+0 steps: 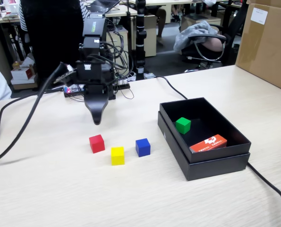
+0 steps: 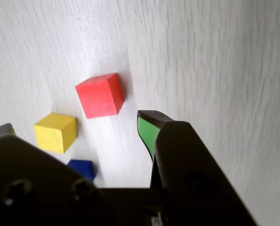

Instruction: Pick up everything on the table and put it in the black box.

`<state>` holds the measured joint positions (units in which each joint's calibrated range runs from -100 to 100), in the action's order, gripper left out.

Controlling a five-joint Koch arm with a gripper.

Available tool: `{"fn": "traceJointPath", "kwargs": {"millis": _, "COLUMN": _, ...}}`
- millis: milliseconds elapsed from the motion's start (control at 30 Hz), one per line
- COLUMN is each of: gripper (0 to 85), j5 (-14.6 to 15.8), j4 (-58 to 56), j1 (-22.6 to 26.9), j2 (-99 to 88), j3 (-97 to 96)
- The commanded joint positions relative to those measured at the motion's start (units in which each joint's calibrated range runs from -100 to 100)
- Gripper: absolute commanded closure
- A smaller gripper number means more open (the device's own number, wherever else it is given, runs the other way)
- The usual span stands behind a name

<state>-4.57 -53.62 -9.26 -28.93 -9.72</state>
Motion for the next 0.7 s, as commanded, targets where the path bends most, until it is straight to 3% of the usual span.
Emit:
{"fn": "traceJointPath", "kwargs": {"millis": 0, "gripper": 34.8, "j5": -1.3, "j4": 1.1, "j1": -0.5, "j2": 5.4, "j3": 7.3}}
{"fn": "traceJointPath", "kwargs": {"millis": 667, "gripper": 40.7, "j5": -3.4, "j4": 1.0, "j1": -1.6, "j2": 24.5, "j3": 12.8}}
